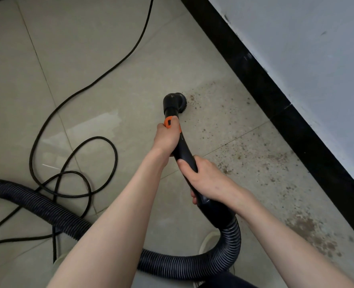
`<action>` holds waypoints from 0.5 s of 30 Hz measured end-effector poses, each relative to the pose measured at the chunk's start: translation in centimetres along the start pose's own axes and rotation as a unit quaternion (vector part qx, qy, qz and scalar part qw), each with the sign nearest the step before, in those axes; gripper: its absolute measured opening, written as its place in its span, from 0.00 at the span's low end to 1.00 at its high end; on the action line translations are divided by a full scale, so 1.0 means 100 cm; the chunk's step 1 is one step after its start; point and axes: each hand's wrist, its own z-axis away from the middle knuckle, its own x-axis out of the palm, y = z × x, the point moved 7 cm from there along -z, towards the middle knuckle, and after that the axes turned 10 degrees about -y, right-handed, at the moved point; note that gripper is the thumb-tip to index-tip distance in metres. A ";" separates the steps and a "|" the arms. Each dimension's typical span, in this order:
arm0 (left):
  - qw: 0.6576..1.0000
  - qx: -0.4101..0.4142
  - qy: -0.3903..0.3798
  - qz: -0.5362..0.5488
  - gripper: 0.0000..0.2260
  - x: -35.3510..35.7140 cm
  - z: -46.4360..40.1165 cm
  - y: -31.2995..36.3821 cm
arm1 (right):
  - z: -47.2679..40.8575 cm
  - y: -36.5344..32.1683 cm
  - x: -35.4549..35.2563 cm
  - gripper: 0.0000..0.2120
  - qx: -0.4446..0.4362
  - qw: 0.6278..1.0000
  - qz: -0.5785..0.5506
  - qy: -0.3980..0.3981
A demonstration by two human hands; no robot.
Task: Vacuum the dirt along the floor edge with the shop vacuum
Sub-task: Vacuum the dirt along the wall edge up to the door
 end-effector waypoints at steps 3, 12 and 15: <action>1.000 0.002 -0.012 0.006 0.20 0.005 -0.007 0.013 | -0.007 -0.005 -0.013 0.17 -0.005 1.000 0.014 0.007; 0.999 0.014 -0.027 -0.032 0.19 0.028 -0.027 0.036 | -0.017 0.006 -0.040 0.17 -0.003 0.998 -0.055 0.031; 0.998 0.017 -0.039 -0.044 0.19 0.040 -0.035 0.043 | -0.018 0.012 -0.049 0.17 0.001 0.996 -0.070 0.047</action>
